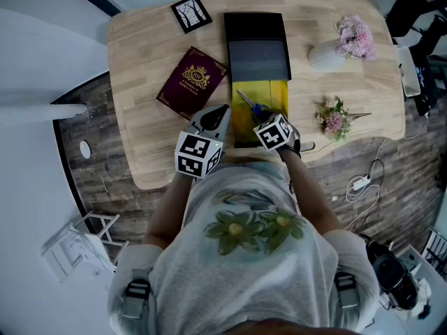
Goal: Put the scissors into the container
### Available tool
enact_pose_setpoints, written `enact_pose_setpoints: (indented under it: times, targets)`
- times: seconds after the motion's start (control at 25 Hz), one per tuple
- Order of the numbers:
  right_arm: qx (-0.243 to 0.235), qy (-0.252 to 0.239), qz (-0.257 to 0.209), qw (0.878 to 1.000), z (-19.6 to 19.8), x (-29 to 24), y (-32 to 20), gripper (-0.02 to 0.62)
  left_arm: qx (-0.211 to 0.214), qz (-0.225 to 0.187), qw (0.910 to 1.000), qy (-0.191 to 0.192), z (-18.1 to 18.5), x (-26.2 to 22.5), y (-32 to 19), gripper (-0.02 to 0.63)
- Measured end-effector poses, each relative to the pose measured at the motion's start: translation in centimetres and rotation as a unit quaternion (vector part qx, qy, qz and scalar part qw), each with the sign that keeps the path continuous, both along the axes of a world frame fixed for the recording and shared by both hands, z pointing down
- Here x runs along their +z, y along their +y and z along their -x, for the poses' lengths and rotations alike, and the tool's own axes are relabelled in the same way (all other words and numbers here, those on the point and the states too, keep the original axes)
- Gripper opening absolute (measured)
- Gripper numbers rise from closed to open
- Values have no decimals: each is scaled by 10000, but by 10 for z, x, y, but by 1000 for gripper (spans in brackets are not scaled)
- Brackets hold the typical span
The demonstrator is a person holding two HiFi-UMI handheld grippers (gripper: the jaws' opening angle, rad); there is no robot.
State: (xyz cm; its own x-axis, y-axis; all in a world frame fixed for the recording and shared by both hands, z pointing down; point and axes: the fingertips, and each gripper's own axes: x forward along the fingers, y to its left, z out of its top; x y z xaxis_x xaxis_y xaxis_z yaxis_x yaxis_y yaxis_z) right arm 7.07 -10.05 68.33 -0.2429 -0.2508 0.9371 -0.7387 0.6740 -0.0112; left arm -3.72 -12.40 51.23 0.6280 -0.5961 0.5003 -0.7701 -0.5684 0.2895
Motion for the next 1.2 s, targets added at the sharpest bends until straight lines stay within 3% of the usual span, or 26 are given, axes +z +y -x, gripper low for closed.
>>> enact_pose_setpoints:
  times: [0.36, 1.04, 1.2]
  targets:
    - [-62, 219, 101, 9997, -1, 2, 2, 81, 1, -1, 10000, 22, 2, 0, 0, 6]
    - [-101, 167, 249, 9995, 2, 4, 1, 83, 8, -26, 10000, 60, -1, -2, 2, 6]
    - [-77, 106, 230, 9996, 0, 2, 2, 114, 17, -56, 10000, 47, -2, -4, 3, 6]
